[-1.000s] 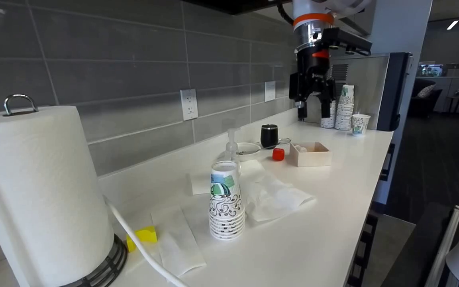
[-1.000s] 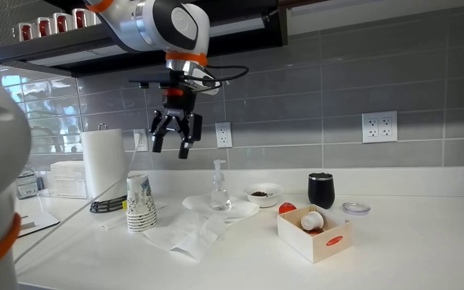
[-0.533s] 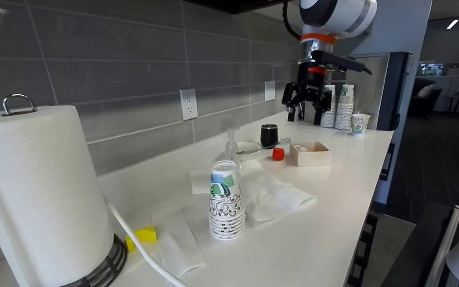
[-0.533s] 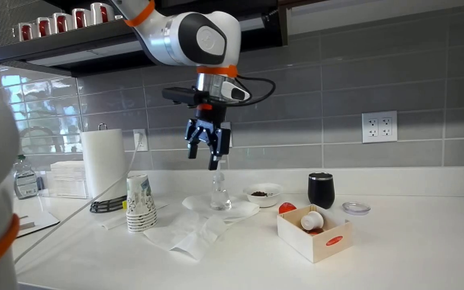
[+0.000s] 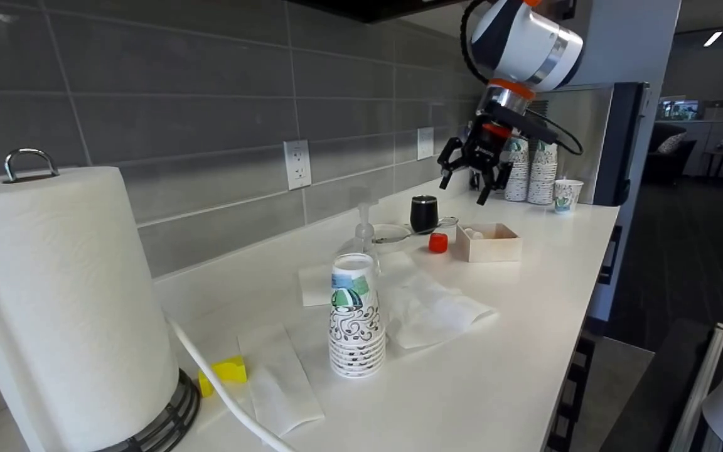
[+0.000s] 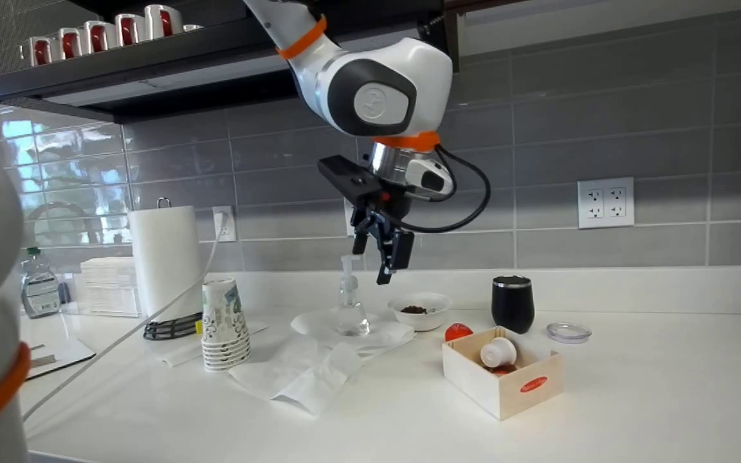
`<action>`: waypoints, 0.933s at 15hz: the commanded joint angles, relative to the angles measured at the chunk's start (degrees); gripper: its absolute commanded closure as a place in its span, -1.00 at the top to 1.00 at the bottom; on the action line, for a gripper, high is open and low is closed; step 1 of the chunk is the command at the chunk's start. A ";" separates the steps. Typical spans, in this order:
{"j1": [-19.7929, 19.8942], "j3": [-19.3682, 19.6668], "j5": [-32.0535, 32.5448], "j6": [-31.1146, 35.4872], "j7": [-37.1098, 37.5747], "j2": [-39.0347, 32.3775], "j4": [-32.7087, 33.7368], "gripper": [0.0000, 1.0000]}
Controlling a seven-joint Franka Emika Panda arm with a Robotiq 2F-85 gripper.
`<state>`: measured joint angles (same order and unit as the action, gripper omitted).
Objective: Stir the contents of the white bowl using the cake knife
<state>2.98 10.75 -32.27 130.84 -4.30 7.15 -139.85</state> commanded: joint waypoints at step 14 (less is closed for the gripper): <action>7.74 -3.59 -16.97 2.73 -12.79 -26.10 20.71 1.00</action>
<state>8.82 8.80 -46.96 133.78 -15.63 -14.65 -123.36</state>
